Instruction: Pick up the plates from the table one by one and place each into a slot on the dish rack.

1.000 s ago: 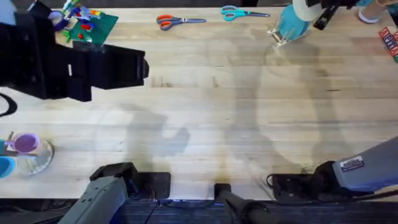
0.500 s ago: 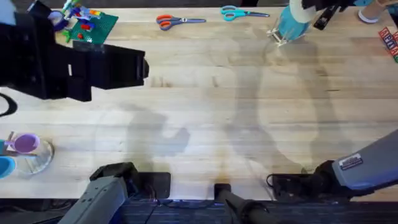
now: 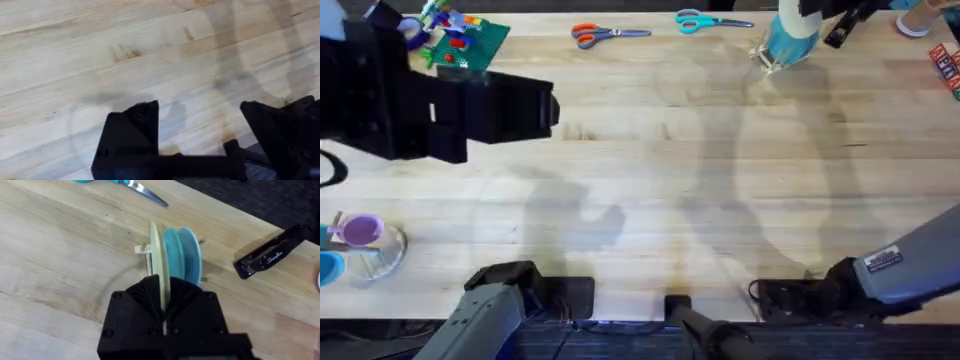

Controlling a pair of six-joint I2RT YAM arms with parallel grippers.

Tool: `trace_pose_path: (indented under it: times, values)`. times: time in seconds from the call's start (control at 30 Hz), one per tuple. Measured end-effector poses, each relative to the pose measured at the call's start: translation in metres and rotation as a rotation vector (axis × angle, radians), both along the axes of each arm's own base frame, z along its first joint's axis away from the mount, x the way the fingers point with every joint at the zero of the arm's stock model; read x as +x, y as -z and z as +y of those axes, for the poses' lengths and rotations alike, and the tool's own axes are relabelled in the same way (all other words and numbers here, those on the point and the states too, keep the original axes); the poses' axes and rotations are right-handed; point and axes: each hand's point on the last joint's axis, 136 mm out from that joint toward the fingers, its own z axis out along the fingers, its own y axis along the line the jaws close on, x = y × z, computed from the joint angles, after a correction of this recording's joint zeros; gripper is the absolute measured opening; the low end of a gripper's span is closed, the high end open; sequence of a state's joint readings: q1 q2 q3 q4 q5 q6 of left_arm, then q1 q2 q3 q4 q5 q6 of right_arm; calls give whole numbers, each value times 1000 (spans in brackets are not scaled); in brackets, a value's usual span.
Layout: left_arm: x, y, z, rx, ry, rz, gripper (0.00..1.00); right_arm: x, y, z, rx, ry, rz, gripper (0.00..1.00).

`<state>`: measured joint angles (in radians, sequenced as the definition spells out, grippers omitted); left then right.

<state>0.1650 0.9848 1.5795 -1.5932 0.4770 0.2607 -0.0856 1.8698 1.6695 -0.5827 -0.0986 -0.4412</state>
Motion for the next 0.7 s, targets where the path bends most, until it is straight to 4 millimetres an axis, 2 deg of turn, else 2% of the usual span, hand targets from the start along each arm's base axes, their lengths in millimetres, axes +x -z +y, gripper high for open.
trace_pose_path:
  times: [0.3,0.7]
  values:
    - [0,0,0,0,0,0,993,2,12,-1,-1,2,23,31]
    - [0,0,0,0,0,0,993,3,13,-1,-2,3,21,31]
